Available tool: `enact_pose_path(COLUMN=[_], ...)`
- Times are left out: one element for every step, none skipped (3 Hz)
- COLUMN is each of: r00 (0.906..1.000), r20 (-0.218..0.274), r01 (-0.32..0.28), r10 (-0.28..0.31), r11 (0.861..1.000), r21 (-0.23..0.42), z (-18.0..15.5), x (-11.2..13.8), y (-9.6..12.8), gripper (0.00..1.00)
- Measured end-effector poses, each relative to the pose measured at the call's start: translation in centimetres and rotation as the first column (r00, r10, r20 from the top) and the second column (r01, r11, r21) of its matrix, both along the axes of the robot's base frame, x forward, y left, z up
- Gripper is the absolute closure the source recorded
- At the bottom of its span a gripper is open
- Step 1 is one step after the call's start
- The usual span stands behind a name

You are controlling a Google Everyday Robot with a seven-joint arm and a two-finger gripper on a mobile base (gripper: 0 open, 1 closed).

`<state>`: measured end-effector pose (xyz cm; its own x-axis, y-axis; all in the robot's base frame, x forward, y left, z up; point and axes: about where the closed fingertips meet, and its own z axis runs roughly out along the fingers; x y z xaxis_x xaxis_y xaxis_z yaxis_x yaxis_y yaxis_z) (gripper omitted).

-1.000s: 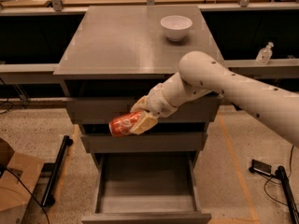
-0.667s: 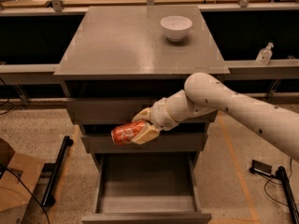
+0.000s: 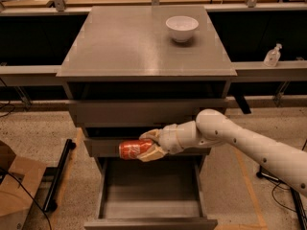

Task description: Place coke can into bottom drawer

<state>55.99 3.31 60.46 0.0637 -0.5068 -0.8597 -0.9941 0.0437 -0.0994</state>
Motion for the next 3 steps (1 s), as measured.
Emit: enact_pose_path(r00=[0.9999, 0.9988, 0.9932], r20=[-0.012, -0.049, -0.115], r01=[-0.003, -0.002, 0.017], r10=[0.003, 0.001, -0.02], r11=[1.0, 1.0, 1.0], r21=[0.006, -0.023, -0.026], z=[-0.8, -2.9, -8.0], x=[-0.2, 0.0, 0.2], y=[0.2, 0.3, 0.1], gripper=[1.0, 1.0, 1.0])
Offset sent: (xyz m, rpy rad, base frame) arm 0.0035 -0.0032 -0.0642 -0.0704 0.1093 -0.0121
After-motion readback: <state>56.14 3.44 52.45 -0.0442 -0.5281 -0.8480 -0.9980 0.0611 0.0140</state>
